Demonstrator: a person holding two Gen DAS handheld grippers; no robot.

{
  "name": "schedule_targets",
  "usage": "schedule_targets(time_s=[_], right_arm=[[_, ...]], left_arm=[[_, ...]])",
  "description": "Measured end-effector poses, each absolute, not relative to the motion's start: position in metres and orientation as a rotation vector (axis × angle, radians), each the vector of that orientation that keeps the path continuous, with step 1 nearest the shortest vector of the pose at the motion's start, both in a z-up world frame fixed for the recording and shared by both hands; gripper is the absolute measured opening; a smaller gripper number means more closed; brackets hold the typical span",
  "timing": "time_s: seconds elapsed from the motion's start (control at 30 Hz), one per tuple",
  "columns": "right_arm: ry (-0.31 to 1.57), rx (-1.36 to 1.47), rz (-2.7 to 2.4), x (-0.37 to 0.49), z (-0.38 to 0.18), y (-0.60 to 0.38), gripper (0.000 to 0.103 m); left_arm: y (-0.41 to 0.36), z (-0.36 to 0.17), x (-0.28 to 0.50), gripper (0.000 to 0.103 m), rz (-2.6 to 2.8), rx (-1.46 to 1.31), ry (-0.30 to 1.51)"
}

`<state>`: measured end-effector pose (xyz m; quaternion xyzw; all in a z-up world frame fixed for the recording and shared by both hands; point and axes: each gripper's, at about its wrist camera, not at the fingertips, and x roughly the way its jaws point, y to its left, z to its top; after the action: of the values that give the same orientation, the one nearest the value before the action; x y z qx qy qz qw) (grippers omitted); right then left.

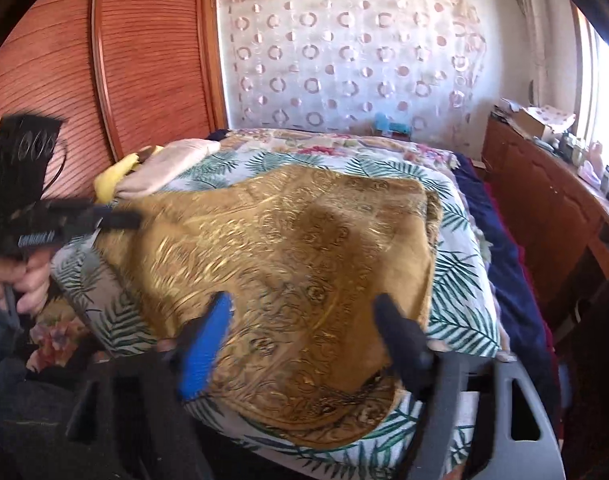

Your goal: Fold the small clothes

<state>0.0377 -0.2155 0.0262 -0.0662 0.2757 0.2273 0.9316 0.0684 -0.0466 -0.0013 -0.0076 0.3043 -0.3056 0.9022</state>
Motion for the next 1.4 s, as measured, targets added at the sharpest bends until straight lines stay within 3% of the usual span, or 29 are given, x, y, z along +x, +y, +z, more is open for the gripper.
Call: schedule_targets(time_s=[0.6, 0.67, 0.73, 0.8, 1.23, 1.33, 1.4], right_arm=[[0.688, -0.223, 0.46, 0.067, -0.022, -0.22, 0.085], [0.697, -0.235, 0.454, 0.071, -0.026, -0.22, 0.073], [0.702, -0.26, 0.434, 0.075, -0.03, -0.218, 0.038], [0.69, -0.267, 0.434, 0.075, -0.029, -0.218, 0.009], [0.455, -0.321, 0.332, 0.135, 0.051, -0.207, 0.006], [0.46, -0.336, 0.319, 0.162, 0.049, -0.197, 0.006], [0.477, -0.335, 0.316, 0.178, 0.042, -0.193, 0.006]], left_arm=[[-0.059, 0.032, 0.112, 0.005, -0.602, -0.063, 0.546], [-0.056, 0.033, 0.113, 0.005, -0.593, -0.076, 0.543], [-0.055, 0.033, 0.114, 0.005, -0.595, -0.08, 0.545], [-0.054, 0.033, 0.115, 0.005, -0.589, -0.085, 0.545], [-0.028, 0.033, 0.164, 0.005, -0.505, -0.146, 0.577], [-0.029, 0.03, 0.177, 0.012, -0.509, -0.126, 0.599], [-0.029, 0.029, 0.187, 0.026, -0.512, -0.105, 0.599]])
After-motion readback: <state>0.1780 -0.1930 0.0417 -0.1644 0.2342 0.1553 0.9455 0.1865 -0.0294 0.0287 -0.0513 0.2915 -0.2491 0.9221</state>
